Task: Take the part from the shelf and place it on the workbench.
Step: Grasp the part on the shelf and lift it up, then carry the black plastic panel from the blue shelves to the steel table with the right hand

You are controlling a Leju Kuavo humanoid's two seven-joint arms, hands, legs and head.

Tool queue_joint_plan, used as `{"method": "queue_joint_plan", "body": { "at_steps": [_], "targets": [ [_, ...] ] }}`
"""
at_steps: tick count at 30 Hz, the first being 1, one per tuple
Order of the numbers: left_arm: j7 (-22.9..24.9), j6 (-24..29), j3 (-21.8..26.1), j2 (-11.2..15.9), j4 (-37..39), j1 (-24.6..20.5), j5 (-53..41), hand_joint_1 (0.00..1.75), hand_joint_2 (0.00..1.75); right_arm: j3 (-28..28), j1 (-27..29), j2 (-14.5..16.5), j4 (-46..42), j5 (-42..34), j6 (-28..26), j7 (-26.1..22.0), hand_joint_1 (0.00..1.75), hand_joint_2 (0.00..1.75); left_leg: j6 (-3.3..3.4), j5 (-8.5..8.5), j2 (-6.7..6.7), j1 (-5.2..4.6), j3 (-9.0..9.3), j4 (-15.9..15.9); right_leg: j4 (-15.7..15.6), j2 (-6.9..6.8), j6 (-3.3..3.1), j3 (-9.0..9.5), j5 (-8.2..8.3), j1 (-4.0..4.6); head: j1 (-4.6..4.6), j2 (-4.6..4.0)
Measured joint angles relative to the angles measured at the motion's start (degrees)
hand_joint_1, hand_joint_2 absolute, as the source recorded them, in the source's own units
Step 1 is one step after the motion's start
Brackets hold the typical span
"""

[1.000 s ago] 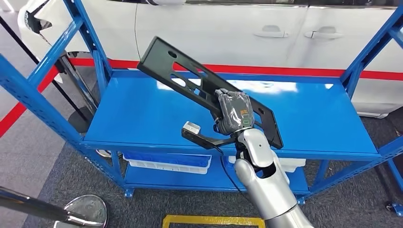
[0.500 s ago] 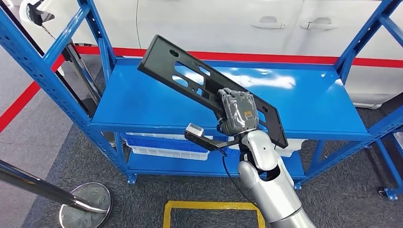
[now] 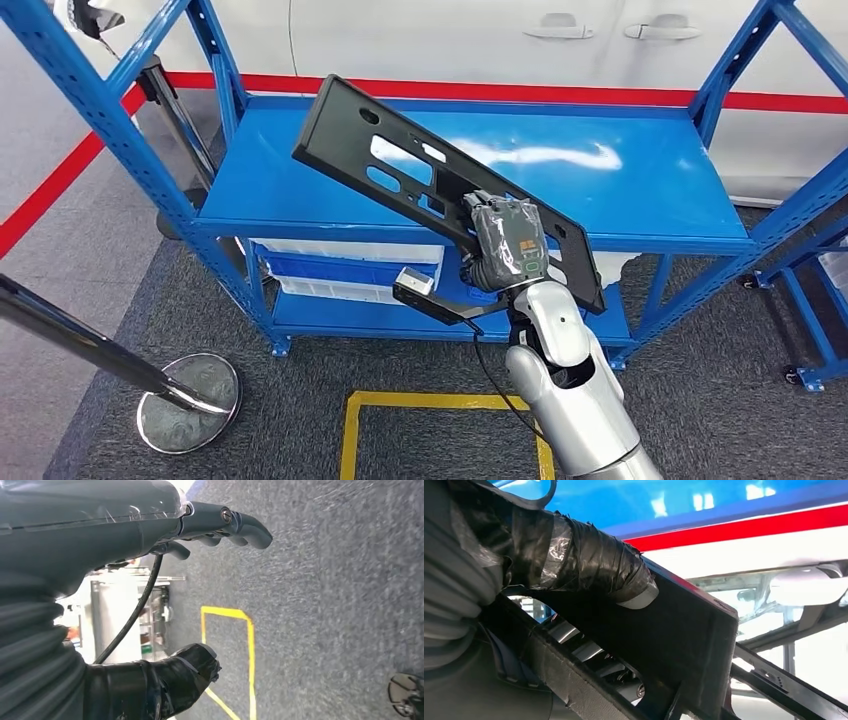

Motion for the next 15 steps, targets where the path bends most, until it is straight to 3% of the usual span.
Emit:
{"method": "queue_joint_plan", "body": {
  "at_steps": [3, 4, 5, 7, 8, 9, 10, 11, 13, 15],
  "targets": [
    [-0.04, -0.13, -0.23, -0.04, -0.03, 0.03, -0.21, 0.0, 1.75, -0.1, 0.2, -0.15, -0.08, 0.08, 0.04, -0.19, 1.75, 1.75, 1.1, 0.47, 0.1, -0.13, -0.29, -1.12, 0.24, 0.23, 1.03, -0.38, 0.84, -0.1, 0.04, -0.01],
    [-0.12, -0.22, -0.33, -0.08, -0.03, -0.01, -0.45, 0.0, 1.75, -0.16, 0.36, -0.29, -0.26, 0.1, 0.08, -0.16, 1.75, 1.75, 1.66, 1.12, 0.26, -0.03, -0.67, -1.22, 0.95, 0.43, 1.37, -0.8, -0.14, -0.17, 0.07, -0.01],
    [-0.27, -0.38, -0.53, -0.11, -0.03, -0.05, -0.75, 0.0, 1.75, -0.27, 0.57, -0.55, -0.53, 0.11, 0.14, -0.09, 1.75, 1.75, 2.16, 1.86, 0.42, 0.11, -1.21, -1.39, 2.61, 0.61, 1.7, -1.47, -2.14, -0.25, 0.12, -0.01],
    [-0.64, -0.75, -1.08, -0.13, -0.03, -0.1, -1.47, 0.0, 1.75, -0.83, 1.19, -1.34, -1.33, 0.1, 0.27, 0.0, 1.75, 1.75, 2.72, 3.29, 0.56, 0.08, -2.76, -1.42, 8.93, 0.69, 2.19, -3.26, -7.96, -0.61, 0.2, -0.01],
    [-0.79, -0.89, -1.31, -0.11, -0.03, -0.08, -1.68, 0.0, 1.75, -1.22, 1.54, -1.76, -1.65, 0.1, 0.32, -0.08, 1.75, 1.75, 2.74, 3.95, 0.56, 0.04, -3.65, -1.38, 12.41, 0.67, 2.39, -3.89, -9.94, -0.78, 0.2, -0.01],
    [-0.87, -0.97, -1.45, -0.09, -0.03, -0.05, -1.83, 0.0, 1.75, -1.64, 1.9, -2.12, -1.91, 0.09, 0.38, -0.15, 1.75, 1.75, 2.68, 4.6, 0.56, 0.01, -4.52, -1.33, 14.94, 0.67, 2.52, -3.98, -10.65, -0.94, 0.2, -0.01],
    [-0.91, -1.02, -1.55, -0.08, -0.03, -0.03, -1.91, 0.0, 1.75, -2.02, 2.2, -2.4, -2.11, 0.08, 0.44, -0.21, 1.75, 1.75, 2.57, 5.21, 0.57, 0.0, -5.36, -1.27, 15.78, 0.67, 2.58, -3.26, -10.08, -1.06, 0.2, -0.01],
    [-0.93, -1.09, -1.67, -0.05, -0.03, -0.02, -2.02, 0.0, 1.75, -2.39, 2.41, -2.62, -2.33, 0.05, 0.47, -0.22, 1.75, 1.75, 2.43, 5.81, 0.59, -0.01, -6.16, -1.23, 14.64, 0.66, 2.55, -1.54, -8.69, -1.15, 0.2, -0.01],
    [-0.97, -1.24, -2.13, -0.04, -0.03, -0.08, -2.36, 0.0, 1.75, -3.17, 2.57, -2.99, -2.92, -0.07, 0.48, -0.25, 1.75, 1.75, 2.04, 6.92, 0.62, -0.06, -7.42, -1.17, 7.21, 0.67, 2.2, 4.63, -6.89, -1.18, 0.2, -0.01],
    [-1.07, -1.36, -2.61, -0.03, -0.03, -0.14, -2.62, 0.0, 1.75, -3.97, 2.57, -3.38, -3.58, -0.21, 0.37, -0.47, 1.75, 1.75, 1.44, 8.02, 0.64, -0.04, -7.97, -1.33, 0.05, 0.71, 1.68, 9.53, -7.31, -0.8, 0.17, -0.01]
  ]
}}
